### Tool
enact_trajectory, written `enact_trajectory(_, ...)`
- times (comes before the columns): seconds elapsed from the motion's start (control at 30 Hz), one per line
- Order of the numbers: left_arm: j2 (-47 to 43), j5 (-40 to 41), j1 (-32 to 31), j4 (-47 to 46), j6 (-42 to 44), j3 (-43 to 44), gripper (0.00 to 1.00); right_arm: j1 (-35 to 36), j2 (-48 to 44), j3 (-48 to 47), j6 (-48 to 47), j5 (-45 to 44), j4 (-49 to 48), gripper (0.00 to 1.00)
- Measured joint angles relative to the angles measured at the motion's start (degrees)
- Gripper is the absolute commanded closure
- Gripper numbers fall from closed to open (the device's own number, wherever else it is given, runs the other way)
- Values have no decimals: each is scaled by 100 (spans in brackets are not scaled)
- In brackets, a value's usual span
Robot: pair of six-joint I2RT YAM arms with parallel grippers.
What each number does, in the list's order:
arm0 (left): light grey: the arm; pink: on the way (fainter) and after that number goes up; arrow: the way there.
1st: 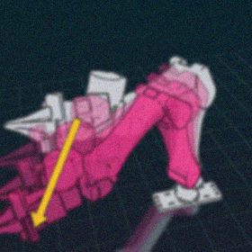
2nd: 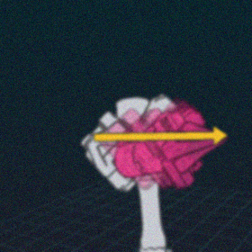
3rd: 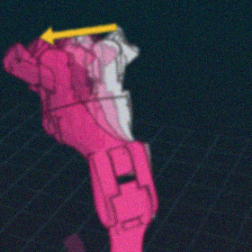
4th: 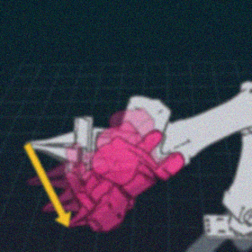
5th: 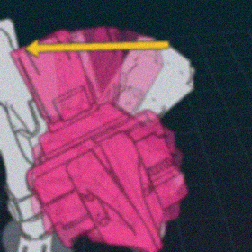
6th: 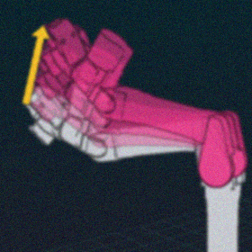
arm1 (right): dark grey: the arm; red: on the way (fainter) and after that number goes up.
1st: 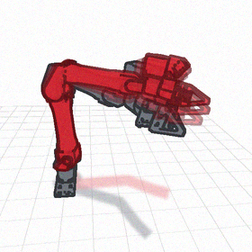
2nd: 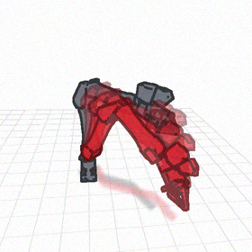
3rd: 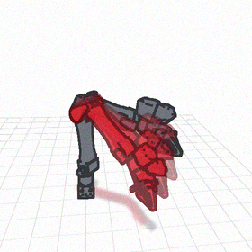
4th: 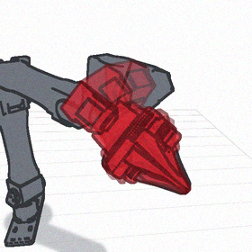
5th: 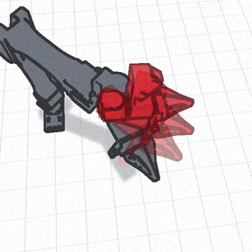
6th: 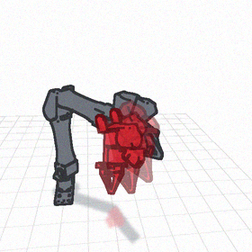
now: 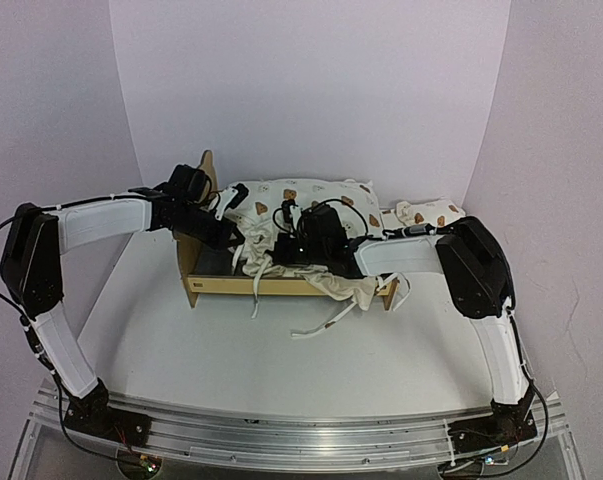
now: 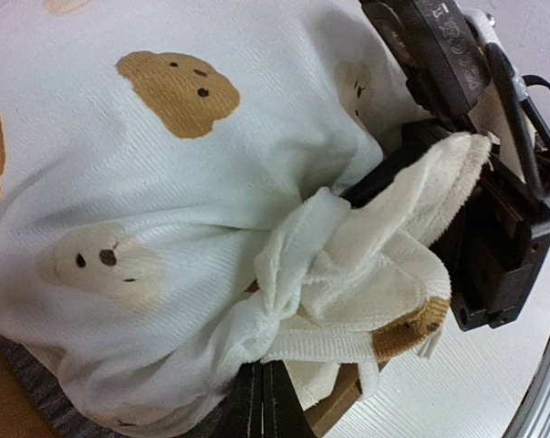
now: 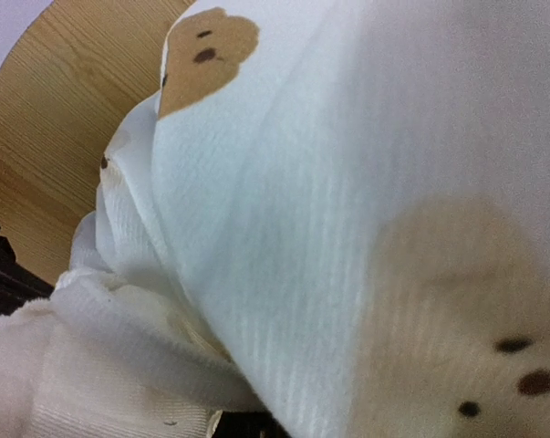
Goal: Set up the pet bed
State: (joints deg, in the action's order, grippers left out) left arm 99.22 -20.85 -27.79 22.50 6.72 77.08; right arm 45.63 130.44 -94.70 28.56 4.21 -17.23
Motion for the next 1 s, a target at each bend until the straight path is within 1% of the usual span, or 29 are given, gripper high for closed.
enact_trajectory(0.2, 40, 8, 18, -214, 51, -311, 100, 0, -44, 37, -2, 7, -4, 100)
enact_trajectory(0.33, 11, 15, -87, -303, 73, -701, 100, 0, -51, 64, -2, 7, -24, 100)
enact_trajectory(0.43, 11, 173, -156, -293, 80, -905, 100, 0, -53, 66, -2, 9, -30, 100)
enact_trajectory(0.67, 54, 514, -167, -130, 283, -937, 100, 0, -55, 66, -2, 11, -31, 100)
enact_trajectory(0.9, 59, 381, -162, 26, 420, -818, 78, 1, -63, 85, -39, 37, -31, 100)
enact_trajectory(0.93, 54, 330, -162, 71, 450, -786, 75, 3, -68, 85, -77, 49, -23, 99)
enact_trajectory(1.0, 20, 231, -162, 150, 547, -751, 69, 19, -83, 85, -183, 76, 37, 92)
